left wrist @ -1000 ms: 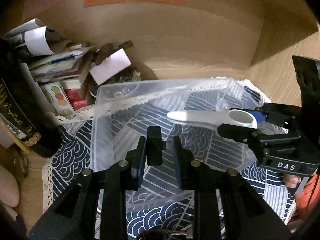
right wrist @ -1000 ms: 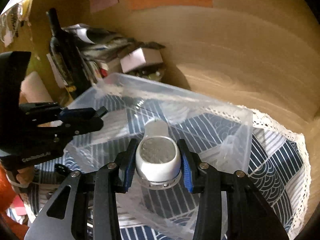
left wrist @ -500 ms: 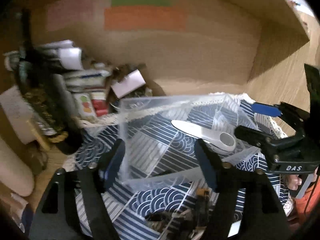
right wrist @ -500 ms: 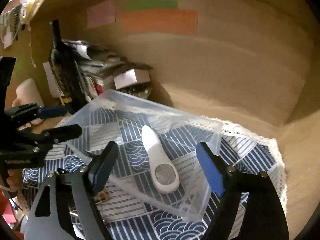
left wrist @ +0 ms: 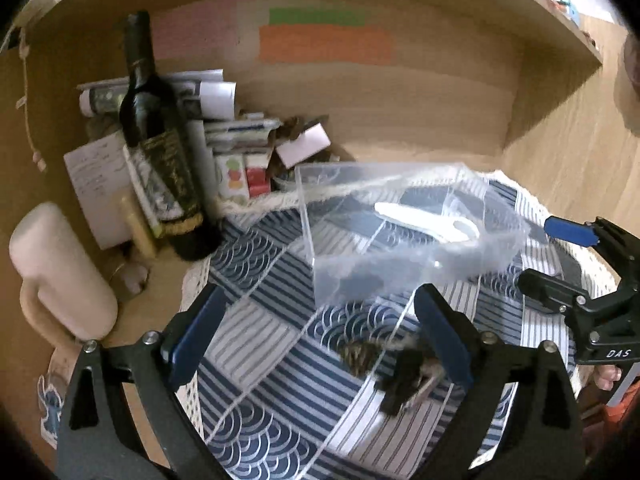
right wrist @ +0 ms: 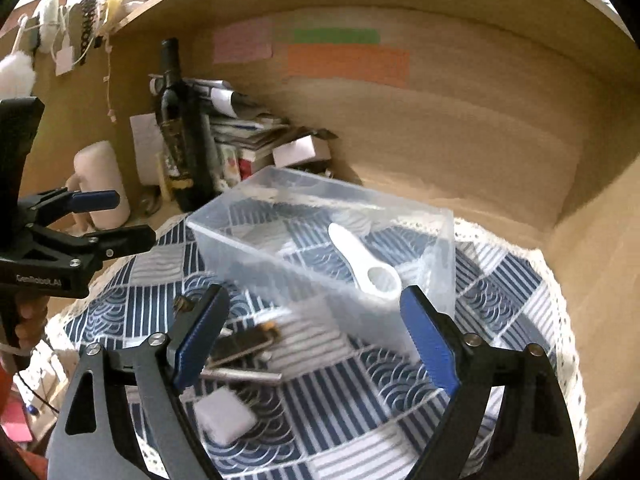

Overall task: Organize rigid objects
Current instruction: 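Lower the massager into the clear box with right gripper while left gripper drops the black item in, then grasp the white plug adapter with right gripper while left gripper grasps the metal cone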

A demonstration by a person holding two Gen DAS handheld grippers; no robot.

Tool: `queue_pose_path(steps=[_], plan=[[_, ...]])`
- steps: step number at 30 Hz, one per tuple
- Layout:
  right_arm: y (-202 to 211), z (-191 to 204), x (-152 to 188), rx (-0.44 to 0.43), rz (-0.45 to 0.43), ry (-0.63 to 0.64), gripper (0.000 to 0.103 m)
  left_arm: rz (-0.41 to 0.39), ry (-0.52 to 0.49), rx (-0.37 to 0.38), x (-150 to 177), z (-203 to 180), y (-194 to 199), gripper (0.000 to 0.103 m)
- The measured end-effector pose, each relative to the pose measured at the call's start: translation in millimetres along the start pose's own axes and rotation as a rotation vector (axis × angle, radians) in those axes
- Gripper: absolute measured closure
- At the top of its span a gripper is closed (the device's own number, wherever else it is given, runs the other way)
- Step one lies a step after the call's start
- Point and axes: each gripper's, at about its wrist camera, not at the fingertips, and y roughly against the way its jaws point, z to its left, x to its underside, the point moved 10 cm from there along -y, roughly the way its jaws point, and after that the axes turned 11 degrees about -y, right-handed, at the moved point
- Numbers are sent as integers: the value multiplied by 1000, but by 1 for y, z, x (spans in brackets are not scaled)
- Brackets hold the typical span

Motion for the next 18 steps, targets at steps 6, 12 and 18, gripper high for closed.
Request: queue_pose_path(steps=[6,12,18], plan=[[-4,15,39,-26,60,-34,17,30,-6,15,33,-10,5,7],[-19,24,70,-41,120,-62,25,83,21,71,59,-18,-3,26],[-27,23,91,-63,179,-113,41,130,50,120,63,-25,-24,39]])
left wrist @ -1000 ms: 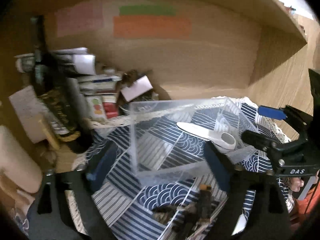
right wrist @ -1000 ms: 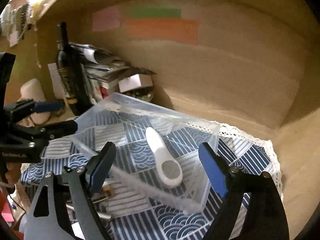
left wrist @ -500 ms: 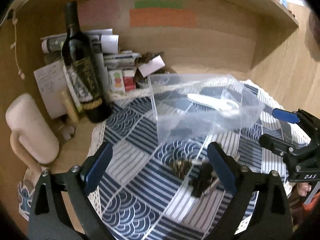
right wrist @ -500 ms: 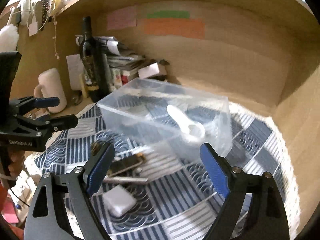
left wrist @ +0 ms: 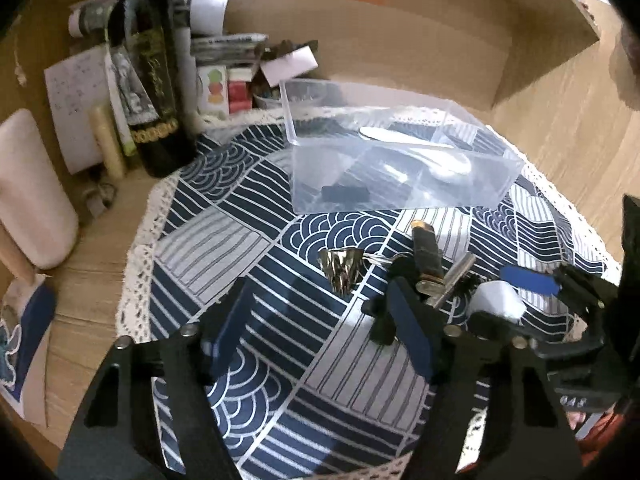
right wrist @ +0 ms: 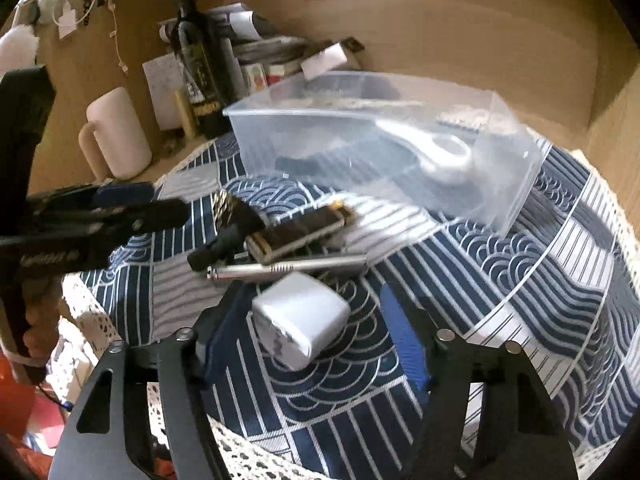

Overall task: Organize rigid objects
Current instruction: 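Grasp the white plug adapter with right gripper while left gripper grasps the metal cone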

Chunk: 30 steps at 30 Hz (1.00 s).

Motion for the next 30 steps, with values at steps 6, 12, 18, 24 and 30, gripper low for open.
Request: queue_pose_path(steps=[6,12,18,24,30], plan=[[7,-9,7,-2,-3,-20,61,73,18,44,-1,-5,-32,44],[18,-26,4,23,-33,-42,61,97,12,49,-2,-10,-48,63],[32,-41,-17,57,-98,-55,61,77,0,33,-2,-8,-45,74],[42,-50,-42,62,-162,-67,61,18,-7,-11,-10,-2,-21,74],[52,-51,-68,56,-223,-64,61,-78,-4,-16,-32,-2,13,74]])
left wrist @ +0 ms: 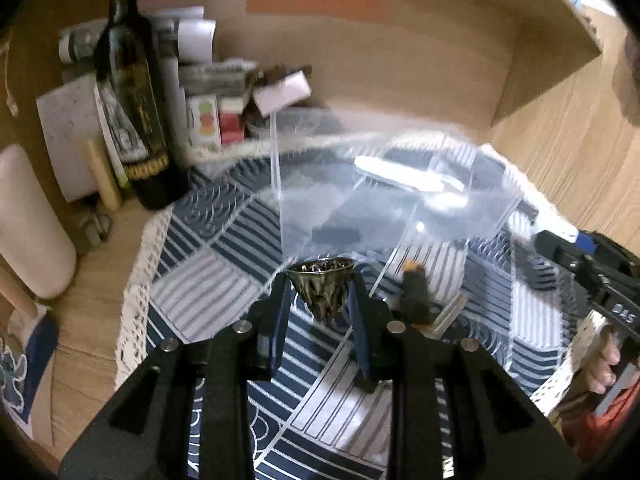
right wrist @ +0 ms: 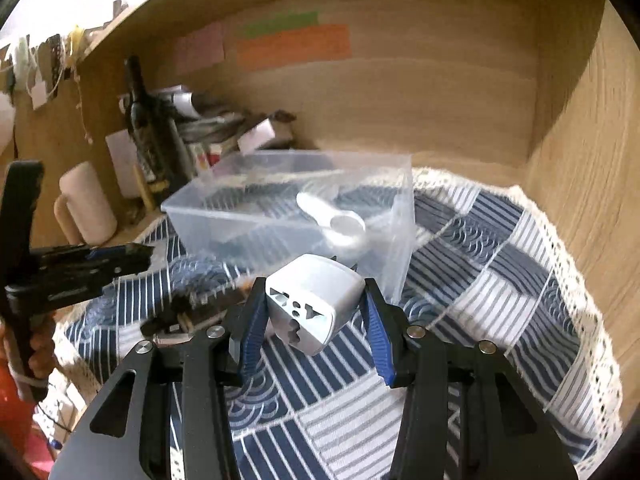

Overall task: Organize rigid objects
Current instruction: 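Grasp the white plug adapter with right gripper while left gripper grasps the metal cone, then carry the adapter and cone over the clear box and open both grippers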

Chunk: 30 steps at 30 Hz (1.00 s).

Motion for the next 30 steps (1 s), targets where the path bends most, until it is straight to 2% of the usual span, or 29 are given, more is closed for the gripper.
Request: queue_pose_path(steps=[7,18,23,30], plan=[[3,11,-41,-18,-84,26,61,-121,-13,-10,-39,-5,26,74],[-10,29,-98,-26,-147,98,61,-224,-21,-50,-92,6,40,74],[-27,36,-112,-35,-137,113,61,-232,-26,-60,-110,11,31,74],[-58,41,-108,-35,-82,143,61,-180,-31,-57,-118,14,0,74]])
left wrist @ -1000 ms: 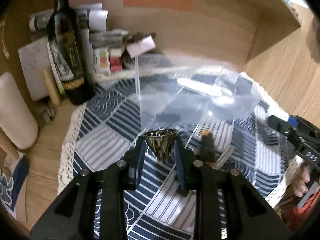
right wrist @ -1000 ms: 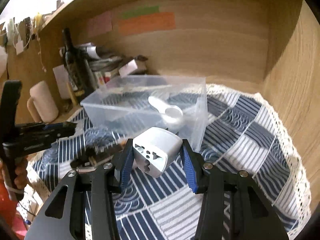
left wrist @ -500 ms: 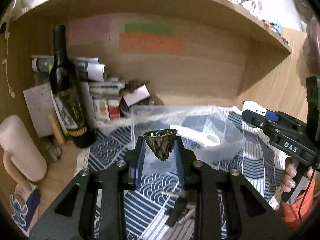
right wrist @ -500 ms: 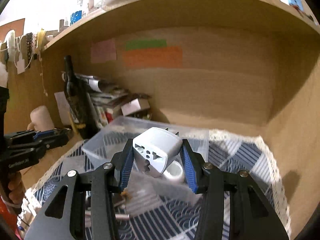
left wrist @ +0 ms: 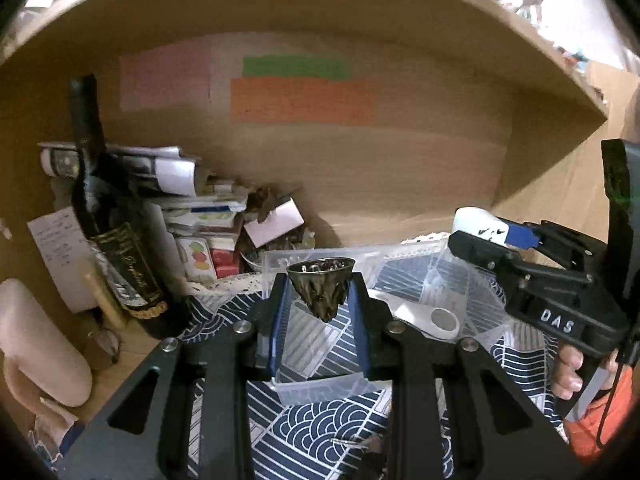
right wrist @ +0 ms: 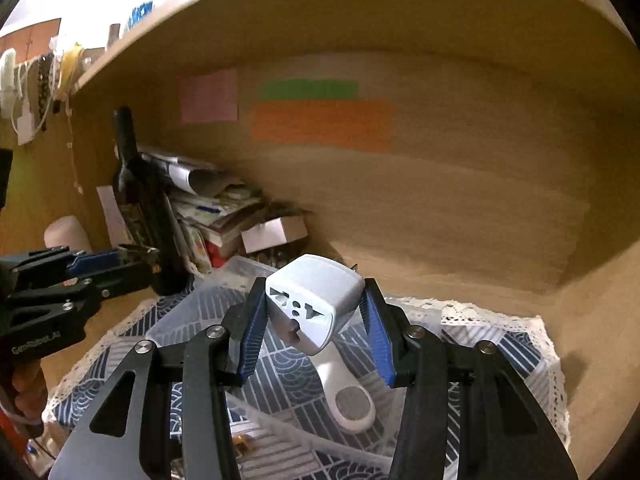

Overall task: Organize rigid objects
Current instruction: 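Carry the adapter and cone over the clear box and open both grippers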

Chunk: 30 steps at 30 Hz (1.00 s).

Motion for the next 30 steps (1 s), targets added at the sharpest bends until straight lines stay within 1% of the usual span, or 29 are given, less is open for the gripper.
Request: queue_pose_path(steps=[7,13,15,20,23,25,26,27,30], plan=[[-41,1,29,-19,119,5,61,106,-6,16,19,-1,-45,74],[-62,-1,50,-50,208,-28,61,194,-24,18,39,-5,-79,74],[-66,-2,55,-44,226,-28,61,212,-28,23,44,-7,-86,74],[-72,-1,62,-33,254,-16,60,221,-45,23,46,-14,-91,74],[-72,0,62,-19,253,-2,60,216,-54,10,46,-16,-90,74],[-71,1,60,-8,244,9,60,213,-57,6,44,-16,-87,72],[-69,2,58,-7,237,12,56,216,-55,8,44,-16,-85,68],[-66,2,57,-2,228,15,52,208,-52,2,42,-16,-80,67],[-55,3,49,9,197,23,48,184,-54,-6,36,-14,-70,62]])
